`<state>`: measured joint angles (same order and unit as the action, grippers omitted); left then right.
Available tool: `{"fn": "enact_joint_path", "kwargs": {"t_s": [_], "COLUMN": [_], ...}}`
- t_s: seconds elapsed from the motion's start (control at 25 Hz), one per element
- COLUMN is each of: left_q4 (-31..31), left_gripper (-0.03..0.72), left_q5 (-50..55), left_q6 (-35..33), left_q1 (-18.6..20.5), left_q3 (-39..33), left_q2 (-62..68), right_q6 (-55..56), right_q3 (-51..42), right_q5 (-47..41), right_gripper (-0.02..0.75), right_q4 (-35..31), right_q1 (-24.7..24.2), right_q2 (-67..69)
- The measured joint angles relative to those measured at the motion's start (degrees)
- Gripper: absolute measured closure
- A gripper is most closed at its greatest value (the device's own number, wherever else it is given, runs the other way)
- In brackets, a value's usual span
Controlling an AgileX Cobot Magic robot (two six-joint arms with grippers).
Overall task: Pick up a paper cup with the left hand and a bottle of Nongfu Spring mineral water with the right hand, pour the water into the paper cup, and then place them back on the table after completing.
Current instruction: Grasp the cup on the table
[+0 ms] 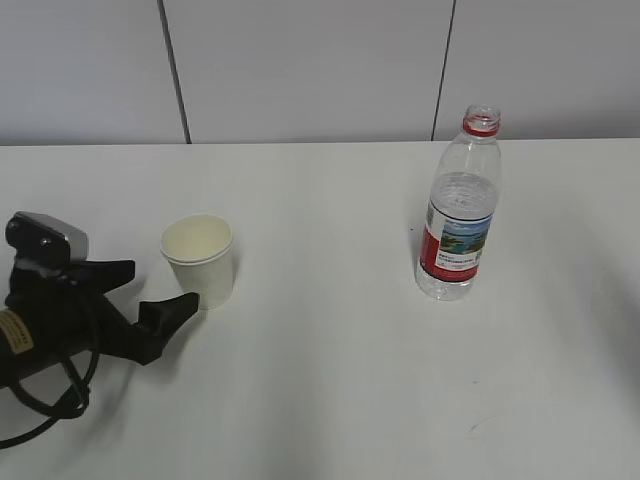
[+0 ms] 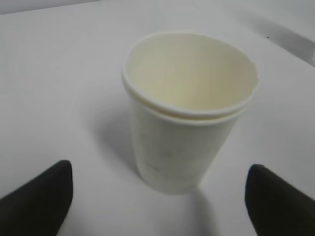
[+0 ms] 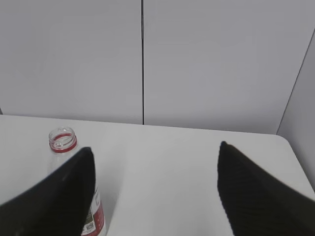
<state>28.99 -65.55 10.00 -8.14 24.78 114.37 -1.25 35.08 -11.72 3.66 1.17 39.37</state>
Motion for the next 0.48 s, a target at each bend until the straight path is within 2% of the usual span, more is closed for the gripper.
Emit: {"fn": "enact_joint_path", "kwargs": {"t_s": [0.32,0.48], "left_q4": [-2.9,-4.9], "left_gripper": [0.057,0.068], "left_q5": [0.0,0.0], "left_q6": [0.0,0.0], "left_q1": [-5.5,-6.5], "left_q3": [9.9,13.2], "left_q2": [8.3,11.1], "right_q6": [0.0,0.0], "right_q3": [0.0,0.0], "right_q5": [1.5,1.5], "right_gripper": [0.166,0.166], "right_q4": [0.0,0.1], "right_q1": [0.0,0.0], "right_q2": [0.0,0.0]}}
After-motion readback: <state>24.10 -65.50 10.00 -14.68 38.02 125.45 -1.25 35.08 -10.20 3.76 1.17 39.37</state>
